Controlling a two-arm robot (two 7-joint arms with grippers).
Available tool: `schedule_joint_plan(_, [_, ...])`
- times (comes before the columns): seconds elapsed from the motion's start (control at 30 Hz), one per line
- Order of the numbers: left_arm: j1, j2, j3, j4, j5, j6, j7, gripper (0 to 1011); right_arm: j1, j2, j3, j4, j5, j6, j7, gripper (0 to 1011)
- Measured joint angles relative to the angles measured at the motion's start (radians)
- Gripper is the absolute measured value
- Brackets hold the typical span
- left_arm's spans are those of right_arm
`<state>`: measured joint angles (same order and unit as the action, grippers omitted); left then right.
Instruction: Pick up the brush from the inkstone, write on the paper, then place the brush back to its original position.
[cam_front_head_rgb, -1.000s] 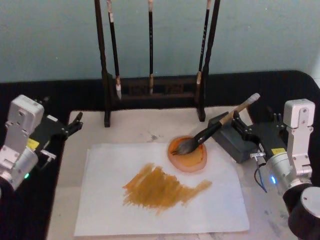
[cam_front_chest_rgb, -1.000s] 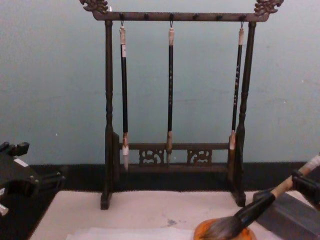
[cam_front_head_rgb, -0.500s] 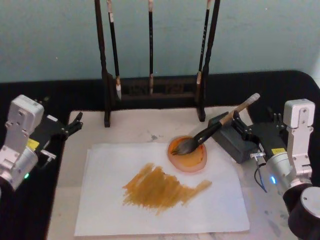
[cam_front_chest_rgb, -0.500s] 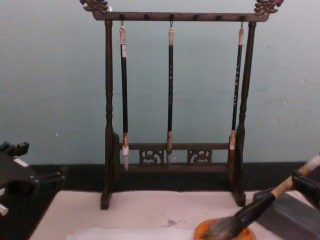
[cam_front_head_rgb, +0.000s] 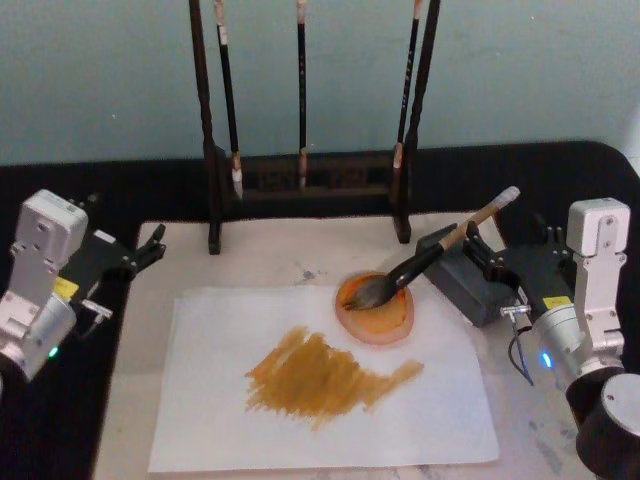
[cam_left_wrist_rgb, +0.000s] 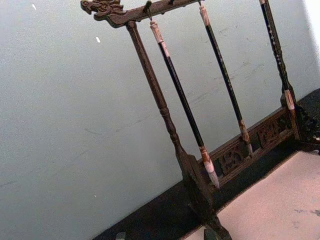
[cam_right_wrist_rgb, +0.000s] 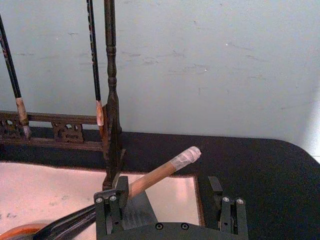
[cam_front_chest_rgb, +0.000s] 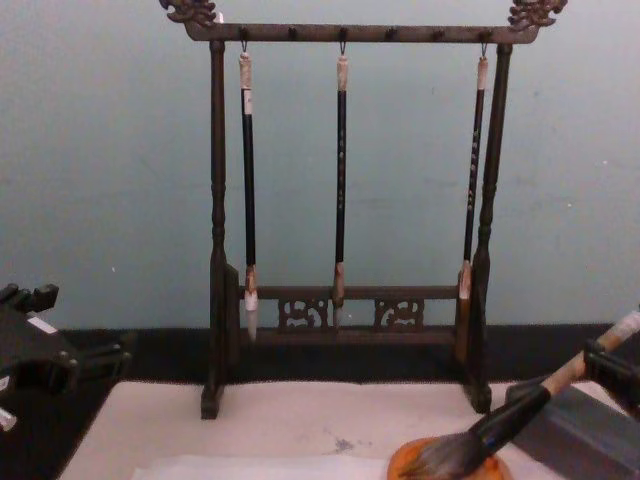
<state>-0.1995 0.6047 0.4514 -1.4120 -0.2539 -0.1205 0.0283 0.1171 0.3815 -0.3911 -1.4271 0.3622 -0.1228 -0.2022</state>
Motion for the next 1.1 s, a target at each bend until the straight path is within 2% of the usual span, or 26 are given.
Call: schedule_joint_plan(1.1, [0.0, 0.0, 0.0, 0.0, 0.0, 0.0, 0.0, 1010, 0.0, 0.0, 0.0, 0.0, 0.0, 0.0, 0.0, 1000])
